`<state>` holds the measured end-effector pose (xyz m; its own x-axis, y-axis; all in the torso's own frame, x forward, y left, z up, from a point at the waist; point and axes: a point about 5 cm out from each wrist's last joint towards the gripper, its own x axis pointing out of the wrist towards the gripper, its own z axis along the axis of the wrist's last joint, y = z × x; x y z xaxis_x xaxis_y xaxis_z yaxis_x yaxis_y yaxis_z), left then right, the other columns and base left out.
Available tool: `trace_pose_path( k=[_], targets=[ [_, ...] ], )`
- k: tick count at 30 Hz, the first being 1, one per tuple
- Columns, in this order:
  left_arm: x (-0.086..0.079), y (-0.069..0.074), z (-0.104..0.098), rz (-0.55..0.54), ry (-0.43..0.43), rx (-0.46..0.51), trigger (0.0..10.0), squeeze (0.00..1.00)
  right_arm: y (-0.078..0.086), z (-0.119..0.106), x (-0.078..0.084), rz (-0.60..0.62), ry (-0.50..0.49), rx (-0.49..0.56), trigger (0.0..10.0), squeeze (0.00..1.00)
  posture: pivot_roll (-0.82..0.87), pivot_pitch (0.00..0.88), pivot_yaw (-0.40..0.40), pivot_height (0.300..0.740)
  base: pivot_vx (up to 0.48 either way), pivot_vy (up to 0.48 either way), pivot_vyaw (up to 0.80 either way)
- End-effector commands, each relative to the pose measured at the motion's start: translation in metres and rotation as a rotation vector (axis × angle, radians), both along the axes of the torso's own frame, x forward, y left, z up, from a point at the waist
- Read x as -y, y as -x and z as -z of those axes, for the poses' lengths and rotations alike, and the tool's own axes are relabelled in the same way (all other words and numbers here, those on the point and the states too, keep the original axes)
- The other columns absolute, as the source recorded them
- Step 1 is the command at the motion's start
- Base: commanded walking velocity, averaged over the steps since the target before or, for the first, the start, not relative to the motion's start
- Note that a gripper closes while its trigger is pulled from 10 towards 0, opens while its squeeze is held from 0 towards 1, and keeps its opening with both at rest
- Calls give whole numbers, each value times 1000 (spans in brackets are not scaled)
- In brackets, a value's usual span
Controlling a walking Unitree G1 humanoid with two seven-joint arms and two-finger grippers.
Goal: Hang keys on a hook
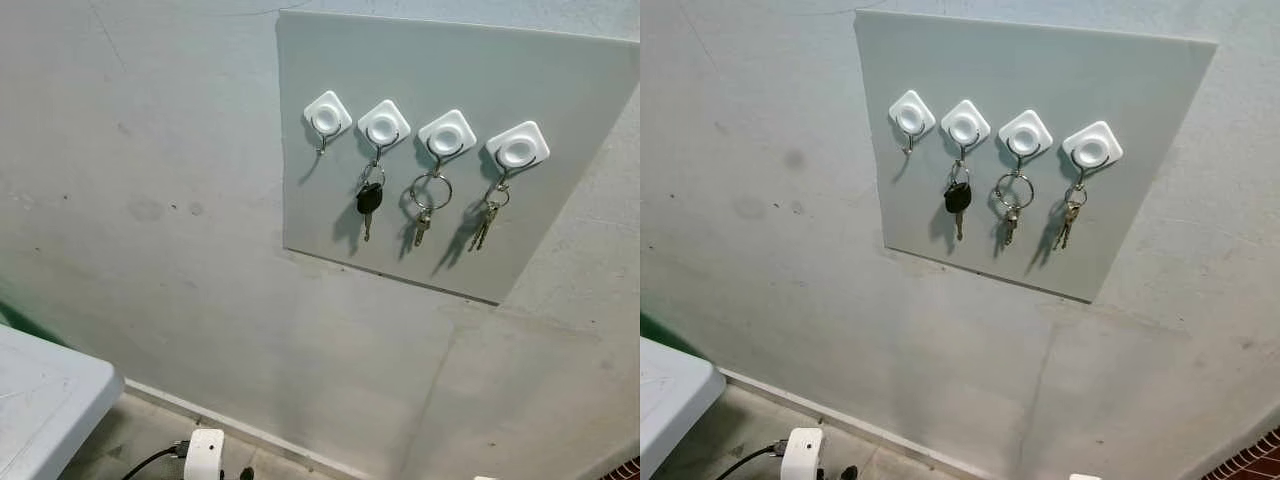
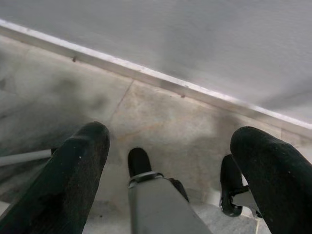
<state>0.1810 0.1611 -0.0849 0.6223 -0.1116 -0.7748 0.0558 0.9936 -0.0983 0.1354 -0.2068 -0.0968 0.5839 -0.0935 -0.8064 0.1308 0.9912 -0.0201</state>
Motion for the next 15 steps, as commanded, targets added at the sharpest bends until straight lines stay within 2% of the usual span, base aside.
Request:
trace_pose_path(
  k=[1,5,9,15],
  targets=[
    [0,-3,-1,15,5,4,10000,0,-6,-2,-1,-5,-3,11,10000,0,-62,0,14,740,0,0,0],
    [0,-4,-2,1,17,7,10000,0,-12,-3,-7,-21,-18,21,10000,0,-64,0,20,740,0,0,0],
    [0,0,0,-5,5,-9,10000,0,-7,0,-15,-40,-32,-1,10000,0,-58,0,27,740,0,0,0],
    [5,3,2,-15,29,-15,10000,0,-7,0,-14,-7,-47,-1,10000,0,-55,0,28,740,0,0,0]
  ],
)
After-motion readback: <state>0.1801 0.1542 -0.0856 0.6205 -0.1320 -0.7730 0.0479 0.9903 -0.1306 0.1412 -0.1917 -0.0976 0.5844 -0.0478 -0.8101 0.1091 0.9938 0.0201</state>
